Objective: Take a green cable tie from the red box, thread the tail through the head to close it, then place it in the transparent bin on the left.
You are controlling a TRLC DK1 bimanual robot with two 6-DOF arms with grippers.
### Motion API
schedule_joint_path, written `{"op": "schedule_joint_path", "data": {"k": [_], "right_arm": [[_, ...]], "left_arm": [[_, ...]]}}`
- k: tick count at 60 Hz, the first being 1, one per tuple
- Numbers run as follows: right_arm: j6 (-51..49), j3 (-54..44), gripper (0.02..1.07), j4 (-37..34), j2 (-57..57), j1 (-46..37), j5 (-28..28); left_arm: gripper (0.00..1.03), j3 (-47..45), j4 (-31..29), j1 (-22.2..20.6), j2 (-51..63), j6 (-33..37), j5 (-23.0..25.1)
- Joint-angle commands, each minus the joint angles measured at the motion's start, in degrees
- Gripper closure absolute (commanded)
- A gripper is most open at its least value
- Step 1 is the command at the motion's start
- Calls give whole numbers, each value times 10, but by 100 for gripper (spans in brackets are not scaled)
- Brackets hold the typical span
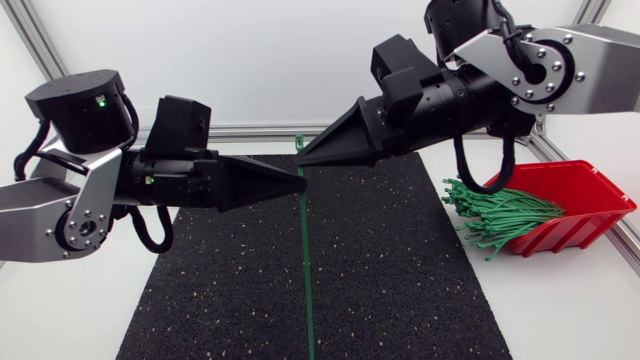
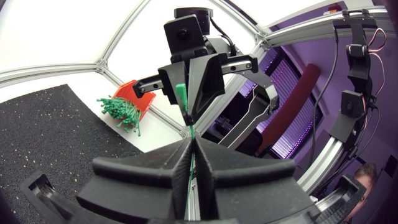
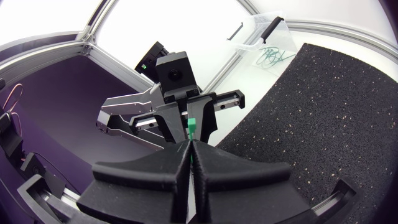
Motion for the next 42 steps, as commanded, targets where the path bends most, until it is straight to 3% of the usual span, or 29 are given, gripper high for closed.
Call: {"op": "schedule_joint_path", "data": {"k": [1,7,13,15,42], "right_arm": [[9,-18,101,13,-17,3,10],[9,-26,100,31,-27,2,17],[-1,-38,74,38,-37,-5,17],[-5,-44,70,38,-41,-8,19],[-64,-109,69,31,-64,8,14]], "left_arm": [[99,12,12,-7,5,-18,1],[99,12,12,-6,6,-19,1],[99,11,12,-5,6,-19,1],[99,10,12,-4,6,-19,1],[99,14,13,-1,7,-23,1]]}}
